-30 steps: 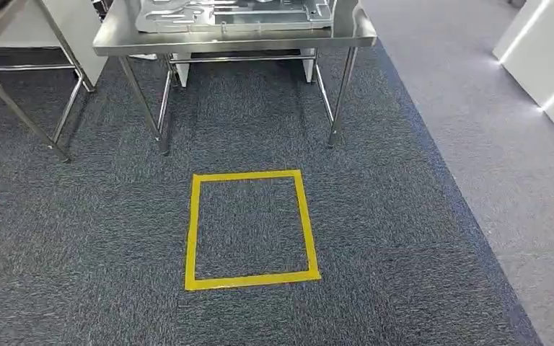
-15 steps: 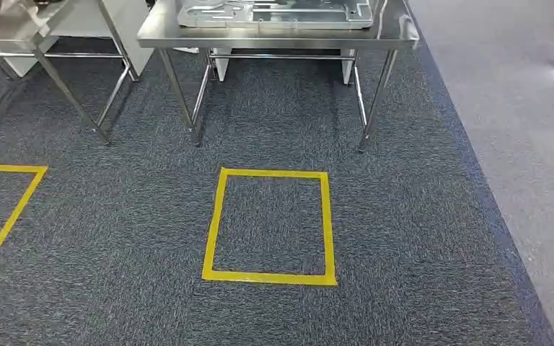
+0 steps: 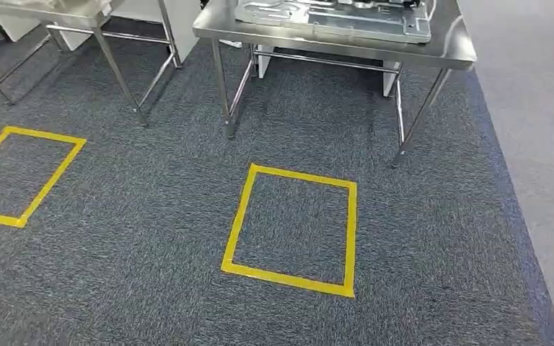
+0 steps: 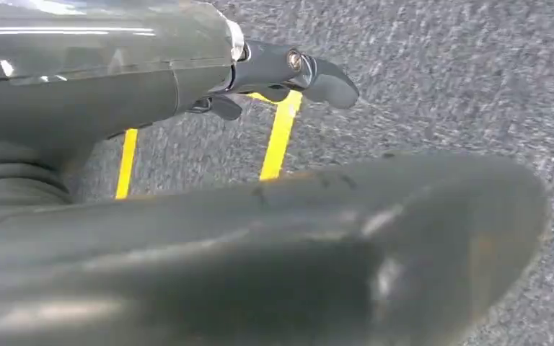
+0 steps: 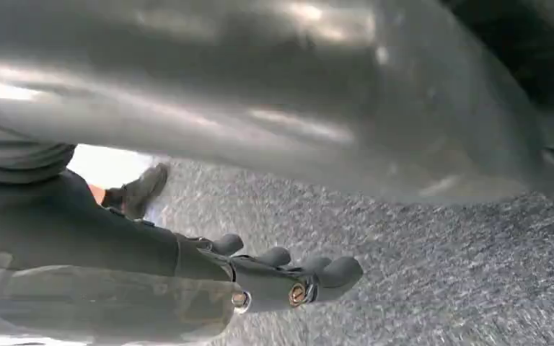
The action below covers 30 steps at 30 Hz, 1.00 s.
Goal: Take the parts from the cabinet and place them on the table.
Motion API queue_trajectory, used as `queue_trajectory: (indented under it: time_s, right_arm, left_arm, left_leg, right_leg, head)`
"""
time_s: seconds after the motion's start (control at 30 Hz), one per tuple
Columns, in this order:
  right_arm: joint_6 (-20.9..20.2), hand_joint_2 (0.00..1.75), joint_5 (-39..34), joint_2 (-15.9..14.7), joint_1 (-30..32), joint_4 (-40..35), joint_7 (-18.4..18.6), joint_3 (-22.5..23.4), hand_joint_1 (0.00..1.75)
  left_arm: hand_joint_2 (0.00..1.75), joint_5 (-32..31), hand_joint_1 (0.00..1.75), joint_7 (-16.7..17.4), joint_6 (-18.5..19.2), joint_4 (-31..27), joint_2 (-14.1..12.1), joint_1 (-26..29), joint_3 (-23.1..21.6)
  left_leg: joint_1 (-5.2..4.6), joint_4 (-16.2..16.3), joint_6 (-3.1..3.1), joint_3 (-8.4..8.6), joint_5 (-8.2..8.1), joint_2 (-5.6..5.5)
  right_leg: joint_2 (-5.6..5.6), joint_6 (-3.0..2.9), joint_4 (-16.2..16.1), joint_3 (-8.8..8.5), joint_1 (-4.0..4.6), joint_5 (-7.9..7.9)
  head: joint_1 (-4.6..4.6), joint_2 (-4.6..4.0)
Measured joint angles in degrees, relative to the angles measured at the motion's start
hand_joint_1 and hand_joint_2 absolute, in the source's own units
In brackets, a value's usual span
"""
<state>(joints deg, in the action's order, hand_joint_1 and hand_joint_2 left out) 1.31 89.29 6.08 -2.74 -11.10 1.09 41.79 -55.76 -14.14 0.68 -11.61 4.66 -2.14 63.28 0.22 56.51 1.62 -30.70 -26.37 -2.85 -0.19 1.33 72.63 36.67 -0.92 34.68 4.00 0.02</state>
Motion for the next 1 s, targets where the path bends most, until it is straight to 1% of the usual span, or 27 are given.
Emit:
queue_trajectory:
  time_s: [0.03,0.07,0.1,0.13,0.23,0.27,0.3,0.33,0.37,0.4,0.43,0.47,0.5,0.53,0.57,0.6,0.63,0.67,0.73,0.77,0.8,0.83,0.87,0.9,0.93,0.97,1.0]
  right_arm:
    - [-0.02,0.0,0.04,0.0,0.02,0.0,0.0,-0.02,0.0]
    - [-0.09,0.0,0.15,0.0,0.02,0.0,0.0,-0.11,0.0]
    - [-0.11,0.0,0.26,0.0,0.11,0.02,0.02,-0.22,0.0]
    - [-0.13,0.0,0.5,0.11,0.07,0.07,0.04,-0.37,0.0]
    - [0.48,0.0,0.65,0.7,-0.27,0.07,-0.02,-2.03,0.0]
    - [0.99,0.0,0.68,1.29,-0.25,0.09,-0.04,-2.71,0.0]
    - [1.53,0.0,0.68,1.4,-0.3,0.07,-0.02,-3.44,0.0]
    - [2.07,0.0,0.61,1.68,-0.35,0.07,0.02,-4.13,0.0]
    - [2.38,0.0,0.3,1.75,-0.35,0.09,0.4,-4.62,0.0]
    - [2.56,0.0,-0.29,1.81,-0.33,0.09,0.72,-4.74,0.0]
    - [2.69,0.0,-1.33,1.79,-0.33,0.09,1.35,-4.74,0.0]
    - [2.62,0.0,-2.39,1.73,-0.34,0.09,1.9,-4.66,0.0]
    - [2.39,0.0,-3.51,1.66,-0.35,0.07,2.49,-4.51,0.0]
    - [1.99,0.0,-4.55,1.57,-0.35,0.09,3.11,-4.28,0.0]
    - [1.51,0.0,-5.18,1.51,-0.32,0.07,3.78,-3.94,0.0]
    - [1.05,0.0,-5.38,1.38,-0.26,0.07,4.31,-3.63,0.0]
    - [0.35,0.0,-5.49,1.03,-0.12,0.09,4.94,-3.19,0.0]
    - [-0.04,0.0,-5.49,0.68,0.01,0.07,5.42,-2.98,0.0]
    - [-0.13,0.0,-5.4,0.16,-0.06,0.07,5.47,-2.76,0.0]
    - [0.11,0.0,-5.16,-0.15,-0.06,0.02,5.14,-2.71,0.0]
    - [0.33,0.0,-4.81,-0.57,0.13,-0.02,4.83,-2.69,0.0]
    - [0.74,0.0,-3.73,-1.09,0.34,0.0,4.3,-2.71,0.0]
    - [0.87,0.0,-2.35,-1.37,0.52,0.0,4.15,-2.99,0.0]
    - [0.81,0.0,-1.09,-1.55,0.63,0.0,4.15,-3.59,0.0]
    - [0.57,0.0,-0.28,-1.88,0.68,0.0,4.26,-4.44,0.0]
    - [0.28,0.0,0.18,-2.1,0.67,0.02,4.42,-5.63,0.0]
    - [-0.29,0.0,0.39,-2.62,0.69,0.04,4.87,-8.03,0.0]
  left_arm:
    - [0.0,0.02,0.0,0.0,0.0,0.0,0.0,0.02,0.09]
    - [0.0,0.11,0.0,-0.07,0.0,0.0,0.0,0.01,0.15]
    - [0.0,0.2,0.0,-0.24,0.02,0.0,0.02,-0.03,0.28]
    - [0.0,0.56,0.0,-0.54,0.06,0.0,0.0,-0.17,0.41]
    - [0.0,2.6,0.0,-2.38,1.31,0.0,-0.26,-0.11,1.37]
    - [0.0,3.24,0.0,-2.56,1.93,-0.07,-0.72,-0.11,1.9]
    - [0.0,3.78,0.0,-2.51,2.65,-0.07,-0.74,-0.14,2.36]
    - [0.0,3.78,0.0,-2.23,3.47,-0.07,-0.74,-0.24,2.76]
    - [0.0,3.63,0.0,-2.01,4.13,-0.07,-0.74,-0.47,3.04]
    - [0.0,2.85,0.0,-1.99,4.59,-0.07,-0.74,-0.7,3.15]
    - [0.0,1.93,0.0,-2.05,5.13,-0.07,-0.74,-0.8,3.13]
    - [0.0,0.78,0.0,-2.32,5.49,-0.07,-0.77,-0.8,2.99]
    - [0.0,-0.39,0.0,-2.73,5.9,-0.07,-0.87,-0.8,2.73]
    - [0.0,-1.36,0.0,-3.21,6.23,-0.07,-1.05,-0.86,2.29]
    - [0.0,-1.97,0.0,-3.78,6.32,-0.07,-1.16,-1.01,1.75]
    - [0.0,-2.19,0.0,-4.22,6.32,-0.07,-1.18,-1.29,1.48]
    - [0.0,-2.27,0.0,-4.83,6.14,-0.07,-1.22,-1.71,1.24]
    - [0.0,-2.25,0.0,-5.31,5.69,-0.07,-1.2,-1.95,1.12]
    - [0.0,-2.3,0.0,-6.81,3.94,-0.07,-0.9,-1.76,0.83]
    - [0.0,-2.49,0.0,-7.63,2.71,-0.07,-0.52,-1.71,0.59]
    - [0.0,-2.78,0.0,-8.02,1.92,-0.04,-0.08,-1.63,0.37]
    - [0.0,-3.04,0.0,-8.42,0.76,-0.04,0.24,-1.67,0.26]
    - [0.0,-3.0,0.0,-8.83,-0.24,-0.04,0.72,-1.85,0.24]
    - [0.0,-2.86,0.0,-9.16,-0.59,-0.04,1.03,-2.03,0.22]
    - [0.0,-2.56,0.0,-9.4,-0.92,-0.04,1.38,-2.1,0.24]
    - [0.0,-2.07,0.0,-9.55,-1.07,-0.02,1.66,-2.1,0.24]
    - [0.0,-1.38,0.0,-9.64,-1.24,-0.02,1.95,-2.08,0.37]
  left_leg:
    - [0.02,0.2,-0.16,0.02,-0.07,-0.89]
    - [0.02,0.44,-0.38,0.01,-0.16,-1.61]
    - [0.12,0.62,-0.55,-0.2,-0.19,-2.08]
    - [-0.29,1.03,-1.04,-0.53,-0.39,-2.65]
    - [0.08,0.56,-2.23,-1.05,0.05,-4.22]
    - [0.05,0.7,-2.59,-0.94,0.02,-4.66]
    - [-0.05,2.1,-2.74,-1.58,-1.03,-1.77]
    - [0.0,5.27,-2.94,-3.08,-3.22,0.32]
    - [0.1,9.7,-3.28,-5.19,-5.65,1.35]
    - [0.19,14.92,-3.6,-7.69,-7.97,1.87]
    - [0.35,18.33,-3.84,-9.29,-8.93,2.03]
    - [0.52,18.99,-3.97,-9.56,-8.47,2.2]
    - [0.6,16.75,-4.05,-8.35,-6.75,2.46]
    - [0.65,12.53,-4.04,-6.07,-4.49,2.82]
    - [0.65,6.91,-3.93,-2.97,-2.03,3.88]
    - [0.54,1.98,-3.59,-0.11,-0.53,6.74]
    - [0.09,0.63,-2.83,0.37,-1.05,7.87]
    - [0.1,0.66,-2.35,0.22,-0.87,6.85]
    - [-0.2,0.74,-1.8,-0.1,-0.99,5.98]
    - [-0.02,0.32,-1.28,-0.06,-0.72,5.18]
    - [0.39,-0.09,-0.84,0.42,-0.26,4.71]
    - [0.39,-0.12,-0.52,0.3,-0.15,4.19]
    - [0.36,-0.08,-0.31,0.09,-0.01,3.63]
    - [0.28,-0.08,-0.2,-0.08,0.05,2.97]
    - [0.2,-0.03,-0.15,-0.17,0.06,2.27]
    - [0.17,0.07,-0.15,-0.23,0.06,1.37]
    - [0.15,0.16,-0.15,-0.17,0.05,0.52]
  right_leg:
    - [0.45,-0.13,-5.18,-2.38,-0.07,-3.08]
    - [1.87,-0.37,-10.7,-4.91,-0.21,-5.69]
    - [5.11,-0.7,-14.05,-6.25,-0.36,-5.97]
    - [5.3,-0.76,-14.48,-6.25,-0.14,-5.96]
    - [3.4,-1.66,-14.44,-6.34,0.28,-6.06]
    - [2.34,-2.3,-15.13,-6.46,-0.42,-6.49]
    - [1.72,-2.64,-15.43,-6.64,-0.32,-6.64]
    - [1.0,-3.1,-15.45,-6.57,-0.3,-6.6]
    - [0.21,-3.13,-15.44,-6.53,-0.2,-6.58]
    - [-0.75,-3.13,-15.44,-6.5,-0.07,-6.55]
    - [-1.66,-3.12,-15.41,-6.43,-0.02,-6.48]
    - [-2.45,-3.1,-15.41,-6.48,0.01,-6.42]
    - [-3.2,-2.98,-15.41,-6.56,0.03,-6.32]
    - [-3.89,-2.85,-15.4,-6.72,0.02,-6.23]
    - [-4.54,-2.63,-15.4,-6.94,0.02,-6.09]
    - [-5.12,-2.4,-15.37,-7.27,0.17,-5.94]
    - [-5.71,-1.93,-15.21,-7.39,0.6,-5.64]
    - [-6.06,-1.6,-15.27,-7.55,0.55,-5.61]
    - [-6.99,-0.99,-15.42,-7.93,0.51,-5.59]
    - [-7.64,-0.55,-15.51,-8.25,0.44,-5.46]
    - [-5.59,0.04,-14.86,-8.26,-0.04,-4.78]
    - [-2.76,0.19,-12.85,-7.21,0.02,-3.11]
    - [-1.18,0.23,-8.95,-5.3,-0.01,-0.68]
    - [-0.44,0.3,-3.96,-2.89,0.0,1.66]
    - [-0.19,0.35,0.01,-0.86,0.03,3.04]
    - [-0.08,0.32,2.63,0.6,0.04,3.15]
    - [-0.04,0.25,1.94,0.52,0.03,1.67]
  head:
    - [0.0,0.0]
    - [0.0,0.0]
    - [0.0,0.0]
    - [0.0,0.0]
    - [0.02,0.0]
    - [0.02,0.0]
    - [0.02,0.0]
    - [0.04,0.0]
    - [0.04,0.0]
    - [0.04,0.0]
    - [0.04,0.0]
    - [0.04,0.0]
    - [0.04,0.0]
    - [0.02,0.0]
    - [0.02,0.0]
    - [0.04,0.0]
    - [0.02,0.0]
    - [0.02,0.0]
    - [0.02,0.0]
    - [0.02,0.0]
    - [0.02,0.0]
    - [0.02,0.0]
    - [0.02,0.0]
    - [0.02,0.0]
    - [0.02,0.0]
    - [0.02,0.0]
    - [0.02,0.0]
